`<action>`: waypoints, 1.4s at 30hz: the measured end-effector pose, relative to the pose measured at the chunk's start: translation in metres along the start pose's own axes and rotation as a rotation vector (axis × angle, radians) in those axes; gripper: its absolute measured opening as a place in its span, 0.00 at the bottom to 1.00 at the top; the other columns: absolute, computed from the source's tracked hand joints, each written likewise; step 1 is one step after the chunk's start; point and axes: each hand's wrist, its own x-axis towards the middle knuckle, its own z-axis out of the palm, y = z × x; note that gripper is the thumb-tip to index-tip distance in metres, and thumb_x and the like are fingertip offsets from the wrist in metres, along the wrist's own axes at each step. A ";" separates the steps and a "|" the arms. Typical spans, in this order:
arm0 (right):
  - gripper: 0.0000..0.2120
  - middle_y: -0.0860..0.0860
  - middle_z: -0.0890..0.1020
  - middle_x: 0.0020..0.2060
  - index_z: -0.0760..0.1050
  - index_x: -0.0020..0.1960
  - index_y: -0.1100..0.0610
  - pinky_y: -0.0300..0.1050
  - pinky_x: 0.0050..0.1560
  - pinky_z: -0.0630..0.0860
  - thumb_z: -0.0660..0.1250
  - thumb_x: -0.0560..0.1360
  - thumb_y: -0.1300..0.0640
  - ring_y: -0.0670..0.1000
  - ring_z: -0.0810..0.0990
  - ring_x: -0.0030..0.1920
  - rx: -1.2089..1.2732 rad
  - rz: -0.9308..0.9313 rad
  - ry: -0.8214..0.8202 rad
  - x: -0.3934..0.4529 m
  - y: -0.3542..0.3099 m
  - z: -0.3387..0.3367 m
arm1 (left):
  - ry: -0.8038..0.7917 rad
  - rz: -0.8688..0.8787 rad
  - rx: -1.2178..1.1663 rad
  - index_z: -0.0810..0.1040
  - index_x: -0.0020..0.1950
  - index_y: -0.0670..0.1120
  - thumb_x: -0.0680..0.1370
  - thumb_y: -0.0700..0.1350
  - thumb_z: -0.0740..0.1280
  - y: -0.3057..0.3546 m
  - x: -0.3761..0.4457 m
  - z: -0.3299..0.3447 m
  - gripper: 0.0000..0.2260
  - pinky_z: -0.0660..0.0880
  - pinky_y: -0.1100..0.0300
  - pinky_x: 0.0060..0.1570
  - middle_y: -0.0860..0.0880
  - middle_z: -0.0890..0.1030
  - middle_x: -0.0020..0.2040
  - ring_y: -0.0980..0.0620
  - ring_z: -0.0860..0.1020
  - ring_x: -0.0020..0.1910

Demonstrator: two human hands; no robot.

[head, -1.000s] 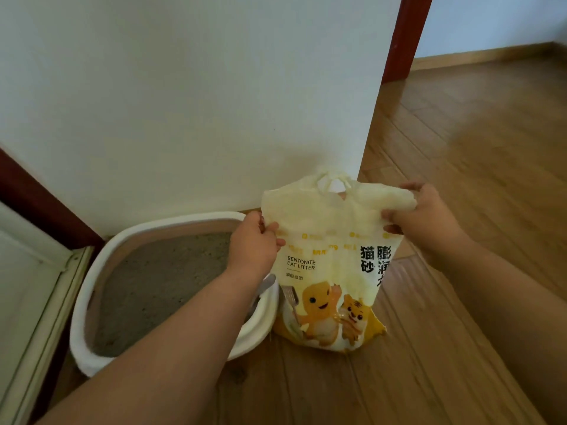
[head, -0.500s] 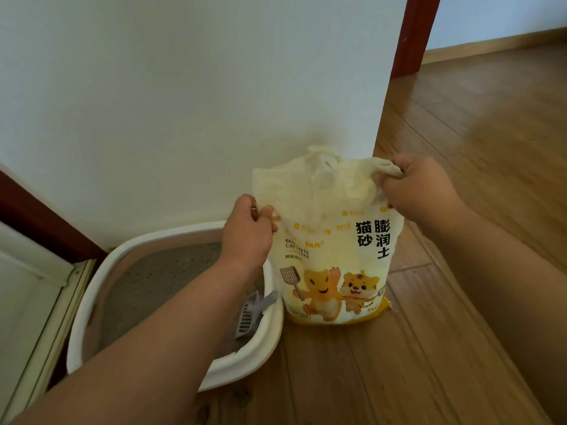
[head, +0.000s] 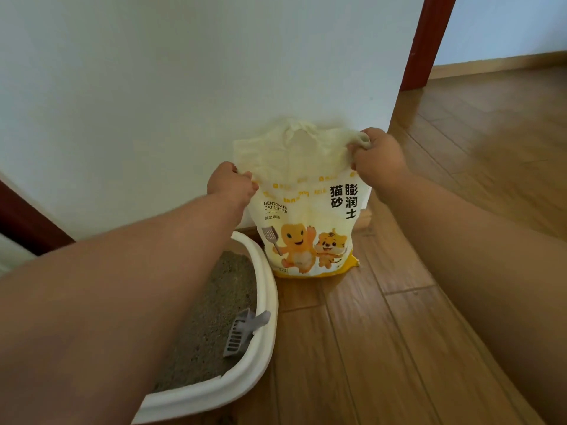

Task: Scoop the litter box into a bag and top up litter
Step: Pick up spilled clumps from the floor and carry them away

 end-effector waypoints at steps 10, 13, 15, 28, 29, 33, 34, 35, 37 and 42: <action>0.43 0.50 0.44 0.82 0.47 0.83 0.44 0.46 0.54 0.77 0.64 0.77 0.67 0.57 0.60 0.79 -0.198 0.023 -0.069 0.013 0.004 0.012 | -0.176 0.114 0.050 0.65 0.76 0.50 0.78 0.39 0.66 0.021 -0.017 0.008 0.27 0.76 0.52 0.65 0.47 0.72 0.71 0.48 0.76 0.63; 0.42 0.47 0.39 0.82 0.49 0.82 0.43 0.55 0.63 0.78 0.64 0.76 0.64 0.58 0.57 0.80 -0.270 0.035 -0.076 0.002 0.001 0.013 | -0.221 0.113 0.082 0.67 0.75 0.49 0.78 0.39 0.67 0.019 -0.024 0.005 0.25 0.76 0.49 0.66 0.46 0.71 0.72 0.47 0.75 0.65; 0.40 0.48 0.39 0.82 0.51 0.82 0.44 0.55 0.60 0.79 0.62 0.75 0.63 0.61 0.62 0.77 -0.280 0.096 -0.074 -0.006 -0.005 0.010 | -0.254 0.125 0.156 0.69 0.74 0.49 0.79 0.40 0.67 0.017 -0.030 0.000 0.24 0.75 0.51 0.65 0.47 0.72 0.71 0.49 0.75 0.64; 0.28 0.53 0.72 0.71 0.67 0.76 0.49 0.59 0.62 0.77 0.66 0.78 0.45 0.59 0.79 0.62 -0.479 -0.034 -0.154 -0.108 -0.082 0.021 | -0.262 0.392 0.848 0.71 0.74 0.54 0.82 0.58 0.64 -0.003 -0.092 -0.113 0.22 0.72 0.47 0.68 0.48 0.71 0.74 0.45 0.73 0.69; 0.28 0.53 0.72 0.71 0.67 0.76 0.49 0.60 0.64 0.76 0.66 0.78 0.43 0.59 0.77 0.65 -0.508 -0.052 -0.178 -0.117 -0.088 0.027 | -0.251 0.392 0.895 0.70 0.74 0.54 0.81 0.58 0.64 -0.008 -0.097 -0.125 0.22 0.72 0.44 0.68 0.48 0.71 0.74 0.44 0.73 0.69; 0.27 0.54 0.70 0.72 0.68 0.75 0.49 0.62 0.64 0.75 0.65 0.78 0.42 0.61 0.74 0.68 -0.640 -0.164 -0.232 -0.156 -0.111 0.060 | -0.220 0.414 1.069 0.69 0.75 0.56 0.81 0.60 0.61 -0.033 -0.114 -0.178 0.22 0.70 0.42 0.66 0.48 0.70 0.73 0.43 0.71 0.69; 0.27 0.54 0.70 0.73 0.68 0.75 0.49 0.62 0.64 0.74 0.65 0.79 0.42 0.61 0.74 0.68 -0.677 -0.193 -0.259 -0.166 -0.116 0.071 | -0.226 0.424 1.099 0.69 0.75 0.56 0.81 0.60 0.61 -0.042 -0.117 -0.192 0.22 0.70 0.41 0.66 0.48 0.71 0.72 0.43 0.71 0.69; 0.27 0.54 0.69 0.73 0.68 0.75 0.50 0.62 0.65 0.74 0.65 0.79 0.42 0.61 0.73 0.68 -0.719 -0.222 -0.294 -0.177 -0.119 0.082 | -0.232 0.435 1.128 0.69 0.74 0.55 0.82 0.60 0.60 -0.052 -0.120 -0.206 0.22 0.71 0.41 0.66 0.48 0.71 0.72 0.43 0.71 0.68; 0.27 0.53 0.69 0.74 0.67 0.76 0.49 0.61 0.65 0.73 0.64 0.79 0.41 0.61 0.71 0.70 -0.803 -0.287 -0.356 -0.199 -0.127 0.105 | -0.210 0.453 1.202 0.69 0.74 0.54 0.82 0.61 0.59 -0.076 -0.125 -0.236 0.22 0.73 0.41 0.63 0.48 0.72 0.71 0.43 0.72 0.67; 0.26 0.54 0.73 0.70 0.67 0.75 0.51 0.61 0.61 0.75 0.62 0.80 0.43 0.60 0.74 0.66 -0.878 -0.399 -0.459 -0.257 -0.143 0.167 | -0.207 0.406 1.252 0.69 0.74 0.54 0.82 0.60 0.59 -0.147 -0.143 -0.301 0.22 0.73 0.43 0.59 0.50 0.72 0.72 0.46 0.72 0.68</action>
